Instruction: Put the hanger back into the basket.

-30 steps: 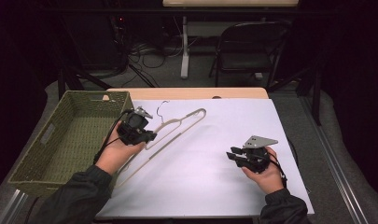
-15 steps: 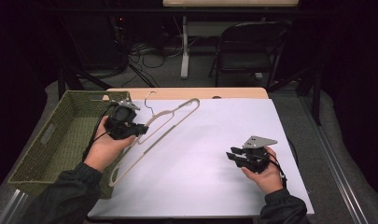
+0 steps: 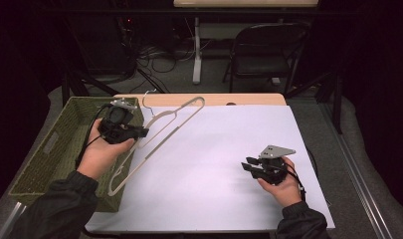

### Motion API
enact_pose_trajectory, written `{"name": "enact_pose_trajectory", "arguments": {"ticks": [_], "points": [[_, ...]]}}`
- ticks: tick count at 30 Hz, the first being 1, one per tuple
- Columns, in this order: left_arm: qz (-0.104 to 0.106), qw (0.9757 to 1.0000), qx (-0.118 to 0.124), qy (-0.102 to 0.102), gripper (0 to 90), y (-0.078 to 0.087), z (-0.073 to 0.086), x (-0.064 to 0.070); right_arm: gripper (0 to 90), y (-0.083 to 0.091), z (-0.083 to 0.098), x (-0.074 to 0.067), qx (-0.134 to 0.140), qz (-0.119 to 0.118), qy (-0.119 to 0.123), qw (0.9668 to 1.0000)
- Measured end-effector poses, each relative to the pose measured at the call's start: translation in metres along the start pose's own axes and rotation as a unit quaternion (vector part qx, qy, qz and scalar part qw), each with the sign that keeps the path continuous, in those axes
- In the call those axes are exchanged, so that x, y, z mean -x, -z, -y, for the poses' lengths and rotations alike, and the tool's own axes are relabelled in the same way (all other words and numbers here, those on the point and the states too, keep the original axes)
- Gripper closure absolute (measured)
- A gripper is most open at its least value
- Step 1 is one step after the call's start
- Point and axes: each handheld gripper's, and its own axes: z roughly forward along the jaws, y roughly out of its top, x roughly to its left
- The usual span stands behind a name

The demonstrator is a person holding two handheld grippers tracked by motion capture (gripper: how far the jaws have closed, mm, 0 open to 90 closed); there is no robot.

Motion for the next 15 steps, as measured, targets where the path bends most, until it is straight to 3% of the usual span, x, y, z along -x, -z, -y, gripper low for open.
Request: {"name": "enact_pose_trajectory", "arguments": {"ticks": [9,15], "points": [[0.001,0.9997,0.018,0.015,86.7,0.019,-0.004,-0.009,67.7,0.000,0.000,0.000,0.001,0.002,0.000,1.0000],[-0.012,0.9994,0.030,0.013,86.7,0.040,-0.010,-0.014,67.6,0.000,0.000,0.000,0.001,0.002,-0.001,1.0000]]}}
